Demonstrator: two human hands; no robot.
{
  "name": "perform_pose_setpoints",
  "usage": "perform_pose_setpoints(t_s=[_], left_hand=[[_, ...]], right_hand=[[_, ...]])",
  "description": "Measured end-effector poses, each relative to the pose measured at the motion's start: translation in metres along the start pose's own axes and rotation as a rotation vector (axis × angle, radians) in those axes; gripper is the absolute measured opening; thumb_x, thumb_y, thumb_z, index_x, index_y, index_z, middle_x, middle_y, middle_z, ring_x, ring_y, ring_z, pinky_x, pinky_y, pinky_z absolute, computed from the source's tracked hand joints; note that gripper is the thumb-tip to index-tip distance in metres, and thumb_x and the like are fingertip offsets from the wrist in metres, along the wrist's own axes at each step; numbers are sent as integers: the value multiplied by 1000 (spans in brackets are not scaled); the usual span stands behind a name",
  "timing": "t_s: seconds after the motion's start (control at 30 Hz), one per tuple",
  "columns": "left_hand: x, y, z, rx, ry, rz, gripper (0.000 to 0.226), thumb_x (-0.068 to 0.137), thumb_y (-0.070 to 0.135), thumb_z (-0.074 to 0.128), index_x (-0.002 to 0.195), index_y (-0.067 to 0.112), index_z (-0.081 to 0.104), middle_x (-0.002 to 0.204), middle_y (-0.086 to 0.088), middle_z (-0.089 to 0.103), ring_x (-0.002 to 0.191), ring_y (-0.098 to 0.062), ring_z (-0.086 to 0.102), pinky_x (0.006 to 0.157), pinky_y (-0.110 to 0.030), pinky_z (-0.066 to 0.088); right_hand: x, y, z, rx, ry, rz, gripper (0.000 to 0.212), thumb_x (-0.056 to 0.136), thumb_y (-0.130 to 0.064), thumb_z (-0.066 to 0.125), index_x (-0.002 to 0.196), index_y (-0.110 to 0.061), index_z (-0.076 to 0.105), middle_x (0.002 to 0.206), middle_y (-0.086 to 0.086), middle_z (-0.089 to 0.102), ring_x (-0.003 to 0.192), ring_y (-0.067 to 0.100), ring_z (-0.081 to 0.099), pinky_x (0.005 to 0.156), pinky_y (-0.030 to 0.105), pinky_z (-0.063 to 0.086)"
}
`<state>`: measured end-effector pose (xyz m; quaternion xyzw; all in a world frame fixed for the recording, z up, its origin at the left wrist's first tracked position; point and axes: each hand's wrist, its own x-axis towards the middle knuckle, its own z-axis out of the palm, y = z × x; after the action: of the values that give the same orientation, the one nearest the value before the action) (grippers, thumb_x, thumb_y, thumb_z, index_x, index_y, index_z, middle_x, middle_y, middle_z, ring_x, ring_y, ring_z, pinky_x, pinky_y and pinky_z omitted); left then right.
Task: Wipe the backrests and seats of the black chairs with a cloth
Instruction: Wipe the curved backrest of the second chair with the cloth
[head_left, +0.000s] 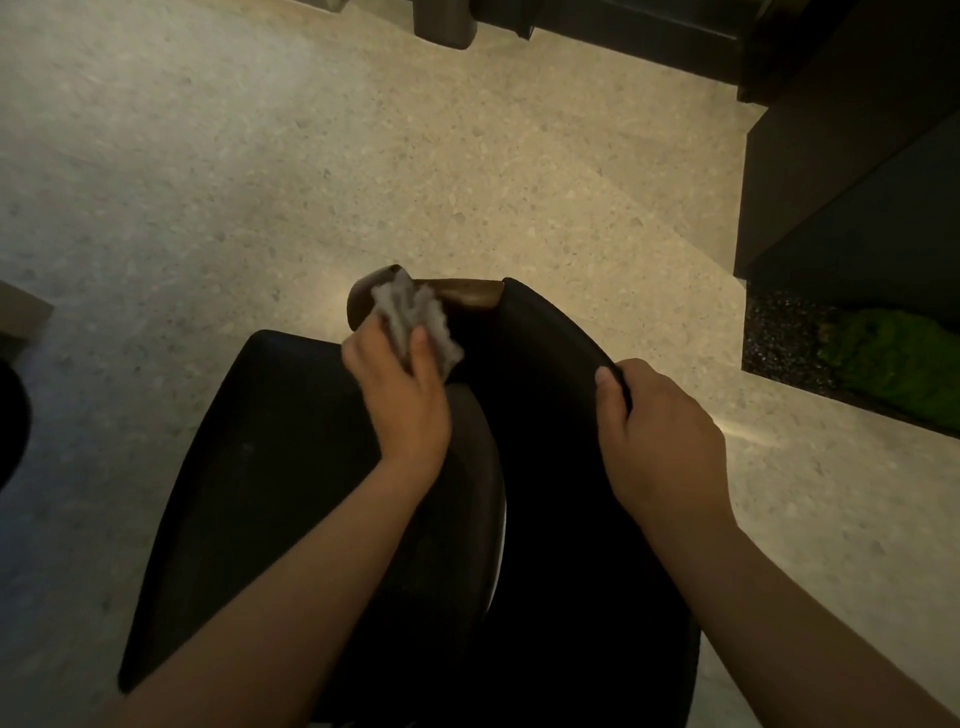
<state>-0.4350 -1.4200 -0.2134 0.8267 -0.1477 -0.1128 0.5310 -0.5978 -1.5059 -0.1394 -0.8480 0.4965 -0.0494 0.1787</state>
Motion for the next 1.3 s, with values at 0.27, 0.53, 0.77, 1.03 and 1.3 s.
perform_pose_setpoints(t_s=[0.27,0.53,0.77,1.03,1.3], left_hand=[[-5,4,43,-118,33,-66,10,98,19,54,105,14,59,107,2,53,90,-1,54,83,-12,45],[21,-31,21,-149,17,-326,11,96,14,54,98,22,61,100,4,62,89,0,60,85,-21,48],[45,-57,2,206,-167,-334,10,99,16,49,105,16,56,101,1,55,93,-10,54,80,-23,37],[33,-41,-24,276,-358,-302,16,98,24,53,113,18,55,104,0,57,96,-14,58,83,-30,46],[12,1,-99,248,-388,-233,23,92,30,64,114,25,57,102,8,62,94,-6,61,70,-18,44]], right_hand=[[1,2,3,-4,25,-23,36,102,-40,30,97,-16,57,77,-6,54,67,12,52,61,30,37],[1,4,3,-11,49,-38,39,100,-43,28,95,-16,56,74,-5,54,65,13,51,59,31,35],[0,3,3,-29,56,-31,39,100,-43,28,93,-16,56,72,-5,53,62,12,49,58,31,34],[0,-1,1,-80,30,3,37,101,-42,28,98,-16,55,78,-2,57,67,17,54,60,33,41],[-9,-13,-18,-19,40,98,37,100,-40,42,126,-16,55,114,5,63,100,23,60,82,41,52]])
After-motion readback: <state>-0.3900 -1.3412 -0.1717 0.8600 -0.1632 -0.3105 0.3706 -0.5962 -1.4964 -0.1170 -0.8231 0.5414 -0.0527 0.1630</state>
